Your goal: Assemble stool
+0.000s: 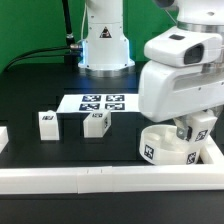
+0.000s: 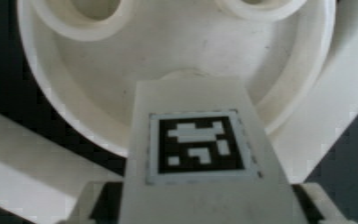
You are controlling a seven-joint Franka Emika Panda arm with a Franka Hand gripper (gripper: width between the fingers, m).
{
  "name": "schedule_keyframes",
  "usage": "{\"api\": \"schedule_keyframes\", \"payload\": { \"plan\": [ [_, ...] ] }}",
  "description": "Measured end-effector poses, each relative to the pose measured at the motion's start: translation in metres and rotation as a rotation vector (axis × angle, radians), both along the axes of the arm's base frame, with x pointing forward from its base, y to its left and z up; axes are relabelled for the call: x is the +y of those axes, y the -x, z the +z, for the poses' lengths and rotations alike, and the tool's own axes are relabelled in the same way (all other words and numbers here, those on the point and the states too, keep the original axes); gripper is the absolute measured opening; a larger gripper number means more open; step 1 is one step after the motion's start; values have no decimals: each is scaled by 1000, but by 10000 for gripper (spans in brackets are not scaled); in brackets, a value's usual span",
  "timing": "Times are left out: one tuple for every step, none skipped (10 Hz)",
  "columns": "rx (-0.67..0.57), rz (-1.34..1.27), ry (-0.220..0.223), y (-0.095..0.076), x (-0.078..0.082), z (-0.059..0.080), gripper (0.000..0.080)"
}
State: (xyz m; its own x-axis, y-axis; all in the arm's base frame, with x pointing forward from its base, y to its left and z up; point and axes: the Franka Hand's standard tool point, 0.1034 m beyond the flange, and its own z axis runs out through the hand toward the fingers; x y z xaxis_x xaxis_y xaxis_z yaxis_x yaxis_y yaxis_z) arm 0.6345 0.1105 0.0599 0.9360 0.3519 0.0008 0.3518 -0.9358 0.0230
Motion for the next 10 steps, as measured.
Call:
{"api": "schedule_keyframes", "payload": {
  "plan": [
    [1,-60,-14,-6,-4,2,331],
    [-10,-109,-44,-13,-10,4,331],
    [-28,-144,-60,-16,-13,4,331],
    [-24,-207,-59,-15,-10,3,331],
    [-25,-283,-56,-15,-13,3,331],
    [-25,-354,-55,-16,-16,2,331],
    [-25,-396,-54,-16,-18,2,331],
    [-31,-593,-53,-18,-25,3,331],
    [-25,-796,-81,-22,-36,3,331],
    [-7,-952,-94,-22,-44,1,331]
  ]
}}
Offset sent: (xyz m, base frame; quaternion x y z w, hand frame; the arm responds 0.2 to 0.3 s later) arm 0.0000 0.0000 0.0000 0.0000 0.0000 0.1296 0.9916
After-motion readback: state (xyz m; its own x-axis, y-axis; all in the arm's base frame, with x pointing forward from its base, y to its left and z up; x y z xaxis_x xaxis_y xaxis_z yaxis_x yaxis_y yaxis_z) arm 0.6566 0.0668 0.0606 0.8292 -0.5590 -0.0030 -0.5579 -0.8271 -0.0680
